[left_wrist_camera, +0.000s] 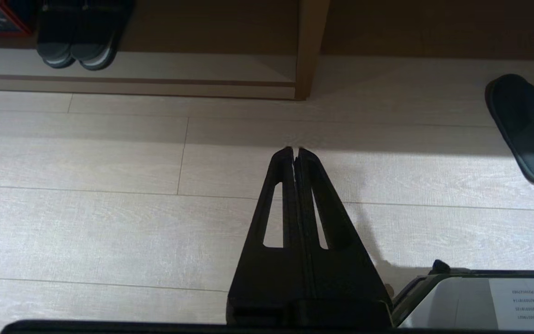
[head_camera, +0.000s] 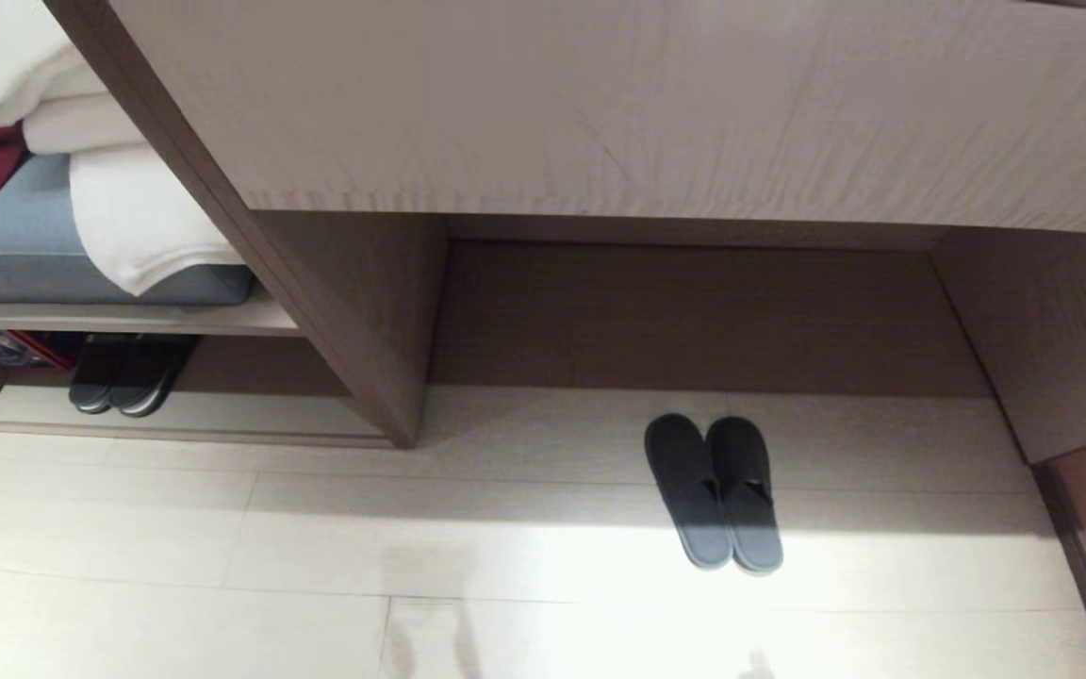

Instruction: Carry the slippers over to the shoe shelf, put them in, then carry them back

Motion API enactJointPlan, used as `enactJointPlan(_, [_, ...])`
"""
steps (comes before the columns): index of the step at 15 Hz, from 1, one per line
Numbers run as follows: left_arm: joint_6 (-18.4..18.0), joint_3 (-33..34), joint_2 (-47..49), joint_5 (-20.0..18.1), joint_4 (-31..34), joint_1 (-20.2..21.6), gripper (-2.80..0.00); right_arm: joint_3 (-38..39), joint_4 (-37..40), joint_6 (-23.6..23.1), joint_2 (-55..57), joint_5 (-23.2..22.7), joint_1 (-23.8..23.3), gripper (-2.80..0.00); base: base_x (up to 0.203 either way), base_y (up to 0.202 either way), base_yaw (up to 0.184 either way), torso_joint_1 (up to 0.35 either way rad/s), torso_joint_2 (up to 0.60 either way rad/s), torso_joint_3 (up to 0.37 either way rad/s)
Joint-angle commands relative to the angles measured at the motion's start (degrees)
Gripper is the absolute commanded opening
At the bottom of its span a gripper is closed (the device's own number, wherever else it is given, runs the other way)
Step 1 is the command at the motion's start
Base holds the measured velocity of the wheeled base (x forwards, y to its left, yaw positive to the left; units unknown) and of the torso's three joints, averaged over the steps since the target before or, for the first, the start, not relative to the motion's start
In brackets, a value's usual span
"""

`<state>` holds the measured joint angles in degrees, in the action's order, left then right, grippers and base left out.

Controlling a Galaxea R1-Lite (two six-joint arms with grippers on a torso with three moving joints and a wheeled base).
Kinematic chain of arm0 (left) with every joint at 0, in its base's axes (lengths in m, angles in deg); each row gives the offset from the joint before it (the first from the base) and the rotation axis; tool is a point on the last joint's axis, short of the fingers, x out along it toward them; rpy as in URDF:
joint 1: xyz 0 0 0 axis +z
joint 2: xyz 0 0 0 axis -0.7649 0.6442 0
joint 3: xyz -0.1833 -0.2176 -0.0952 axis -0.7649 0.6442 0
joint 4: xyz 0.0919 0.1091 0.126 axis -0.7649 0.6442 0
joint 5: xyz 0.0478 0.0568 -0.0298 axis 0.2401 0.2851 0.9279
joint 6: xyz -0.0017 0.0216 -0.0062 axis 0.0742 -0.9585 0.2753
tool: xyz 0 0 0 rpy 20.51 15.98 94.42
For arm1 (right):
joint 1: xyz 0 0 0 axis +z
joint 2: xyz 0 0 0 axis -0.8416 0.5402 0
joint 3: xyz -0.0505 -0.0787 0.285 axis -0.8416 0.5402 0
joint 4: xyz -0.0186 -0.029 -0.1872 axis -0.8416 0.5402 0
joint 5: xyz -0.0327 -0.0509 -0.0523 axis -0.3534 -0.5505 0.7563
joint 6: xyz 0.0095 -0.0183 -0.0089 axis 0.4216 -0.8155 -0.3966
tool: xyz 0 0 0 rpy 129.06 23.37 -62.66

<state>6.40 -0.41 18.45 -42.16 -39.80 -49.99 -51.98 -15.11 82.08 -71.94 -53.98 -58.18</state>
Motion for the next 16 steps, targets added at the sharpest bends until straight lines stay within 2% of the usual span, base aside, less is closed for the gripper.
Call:
enactJointPlan(1, [0.09,0.00,0.05,0.03,-0.01,0.01,-2.80,0.09,-0.04,-0.04,0.02,-0.03,0.00,-2.80,0.000,0.000,0.000,0.008,0.00,0.198])
enactJointPlan(16, [0.02,0.00,0.05,0.03,-0.01,0.01,-2.80,0.09,-0.02,-0.04,0.02,0.04,0.00,-2.80,0.000,0.000,0.000,0.002,0.00,0.203])
